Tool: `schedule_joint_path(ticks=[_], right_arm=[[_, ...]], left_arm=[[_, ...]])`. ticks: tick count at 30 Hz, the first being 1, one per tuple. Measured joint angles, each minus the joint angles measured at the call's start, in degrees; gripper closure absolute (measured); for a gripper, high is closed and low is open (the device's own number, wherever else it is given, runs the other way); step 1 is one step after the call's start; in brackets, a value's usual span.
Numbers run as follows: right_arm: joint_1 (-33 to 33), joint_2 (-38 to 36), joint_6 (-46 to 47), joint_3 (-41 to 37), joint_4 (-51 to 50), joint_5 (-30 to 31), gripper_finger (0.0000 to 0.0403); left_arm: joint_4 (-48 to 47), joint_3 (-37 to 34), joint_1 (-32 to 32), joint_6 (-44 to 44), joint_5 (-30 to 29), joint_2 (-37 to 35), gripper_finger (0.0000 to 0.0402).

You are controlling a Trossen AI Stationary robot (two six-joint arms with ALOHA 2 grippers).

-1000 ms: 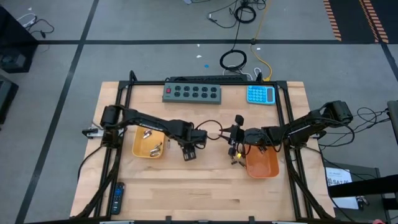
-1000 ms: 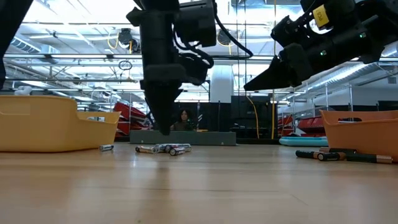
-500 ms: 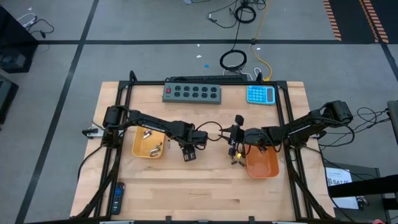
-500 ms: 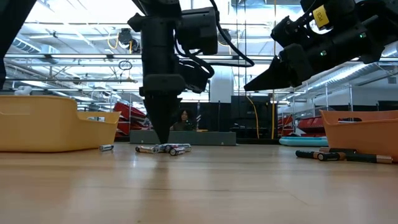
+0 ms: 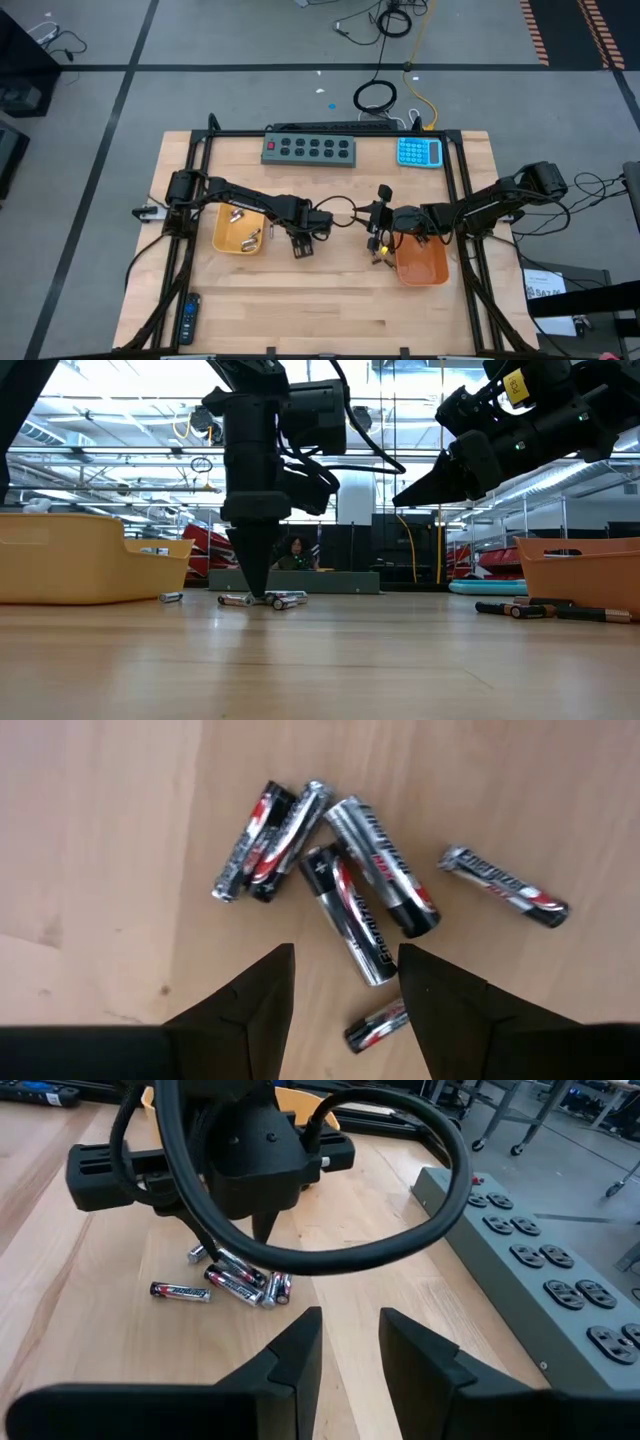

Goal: Sort batteries
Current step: Put the silver battery into the yellow bin

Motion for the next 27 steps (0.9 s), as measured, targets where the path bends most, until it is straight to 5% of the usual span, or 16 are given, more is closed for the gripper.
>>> schedule_joint_path(ticks=[16, 27], right_arm=[[0.00, 0.00, 0.00, 0.00, -0.58, 0.00, 0.0310], [-0.02, 0.00, 0.00, 0.00, -0.94, 0.00, 0.0310]], left_arm=[[-1.33, 0.00, 2.91, 6.44, -2.30, 0.00, 0.0215], [4.30, -5.61, 4.03, 13.74, -1.84, -0.48, 0.0281]])
